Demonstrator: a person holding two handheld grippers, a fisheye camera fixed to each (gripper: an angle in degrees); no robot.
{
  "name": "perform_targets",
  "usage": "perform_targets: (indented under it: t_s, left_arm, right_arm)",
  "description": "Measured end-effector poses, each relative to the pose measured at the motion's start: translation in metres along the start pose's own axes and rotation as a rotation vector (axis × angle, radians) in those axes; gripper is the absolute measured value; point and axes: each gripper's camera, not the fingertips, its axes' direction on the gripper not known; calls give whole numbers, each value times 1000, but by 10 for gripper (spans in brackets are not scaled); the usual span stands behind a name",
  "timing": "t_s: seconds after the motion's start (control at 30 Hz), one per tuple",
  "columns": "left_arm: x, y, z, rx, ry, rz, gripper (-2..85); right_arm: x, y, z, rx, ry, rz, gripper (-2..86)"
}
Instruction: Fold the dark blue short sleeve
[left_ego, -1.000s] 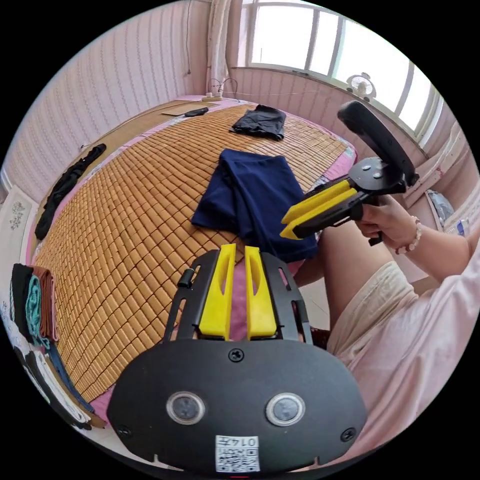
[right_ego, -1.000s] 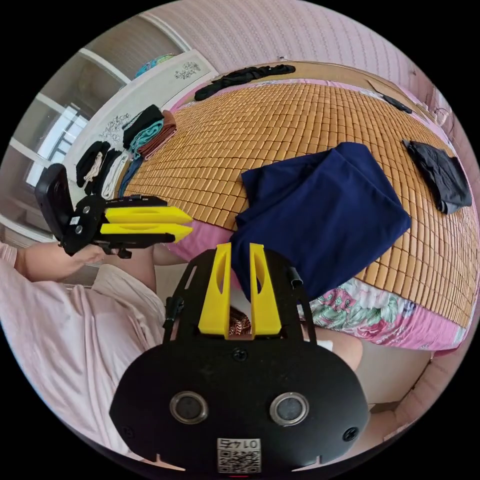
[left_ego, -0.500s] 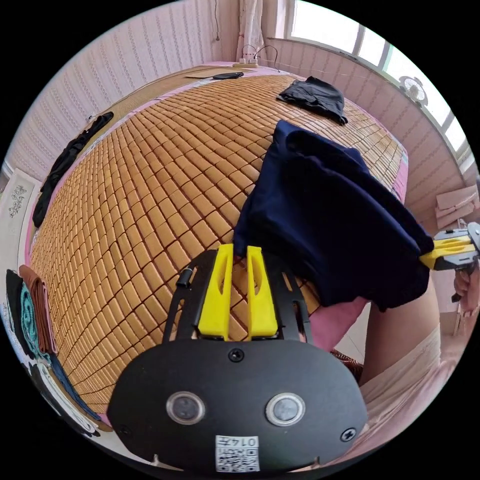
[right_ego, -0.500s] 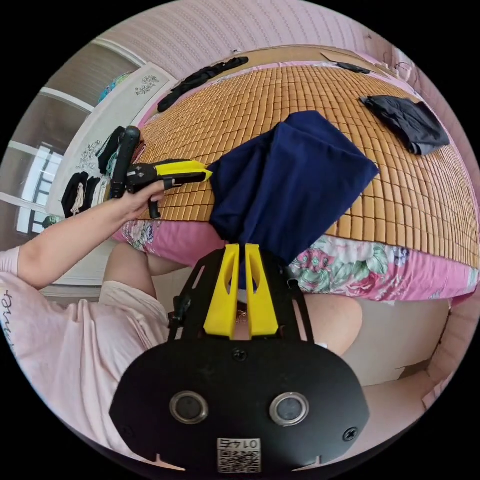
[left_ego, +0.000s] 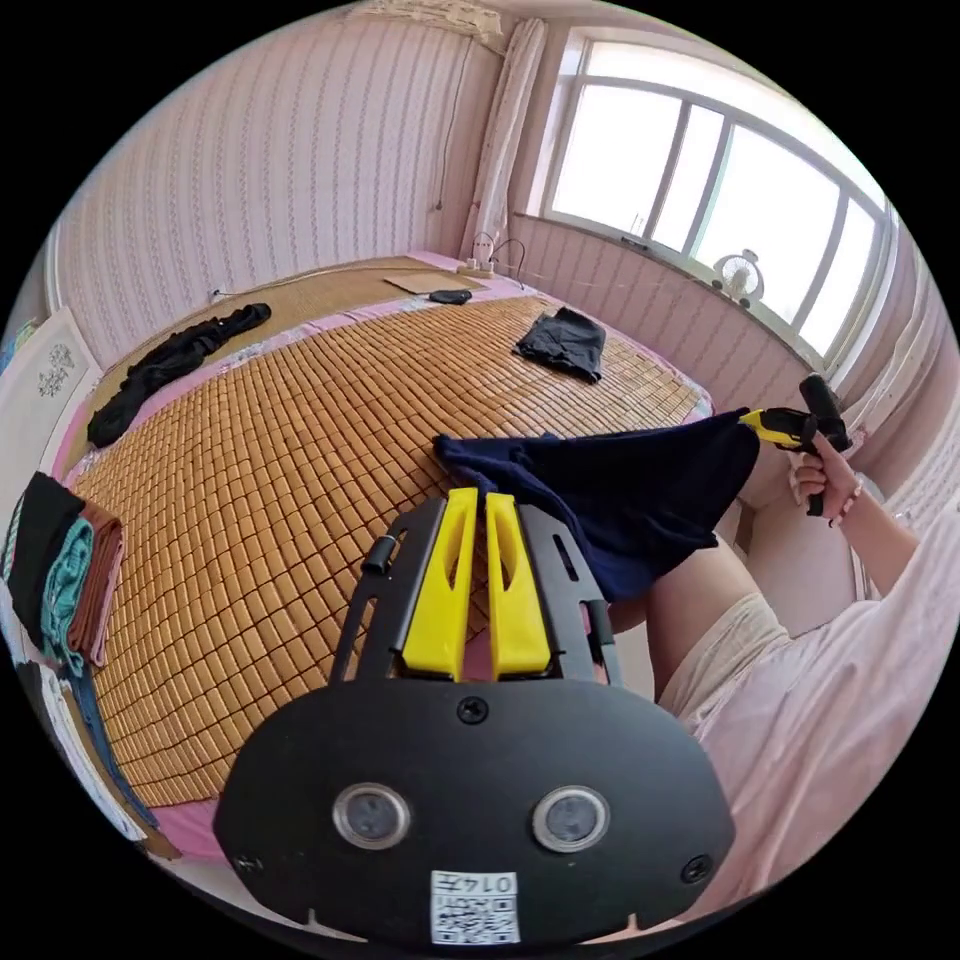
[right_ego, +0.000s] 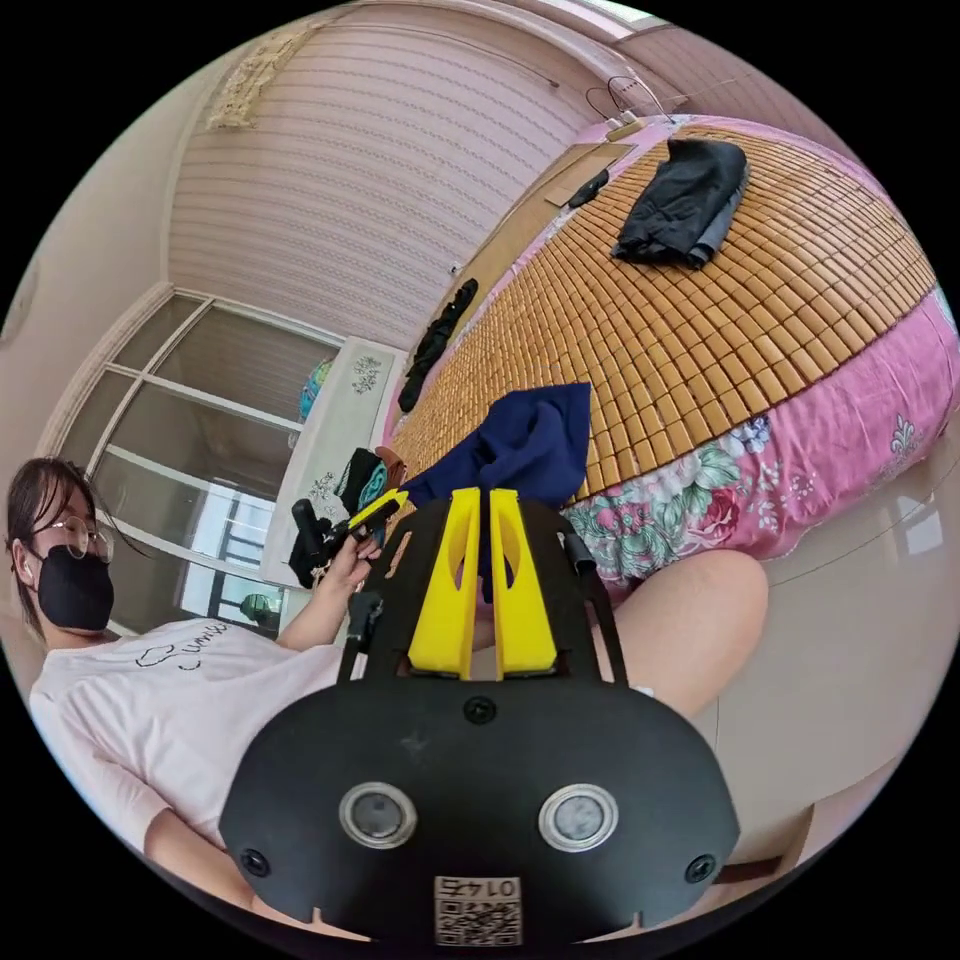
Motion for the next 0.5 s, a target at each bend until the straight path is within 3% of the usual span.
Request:
perform_targets:
  t_s: [0.13, 0.2, 0.33, 0.5]
  left_arm:
    - [-36, 44, -136, 204, -22, -111, -4]
    - [-54, 71, -224, 311, -68, -140, -4]
    - [-79, 111, -330, 349, -160, -234, -4]
    - [-74, 172, -461, 604, -153, -201, -4]
  right_arm:
    - [-53, -19, -15, 18, 44, -159, 7]
    - [-88, -32, -21, 38, -12, -267, 7]
    - [-135, -46, -27, 72, -126, -387, 6]
    - [-199, -51, -41, 99, -237, -537, 6]
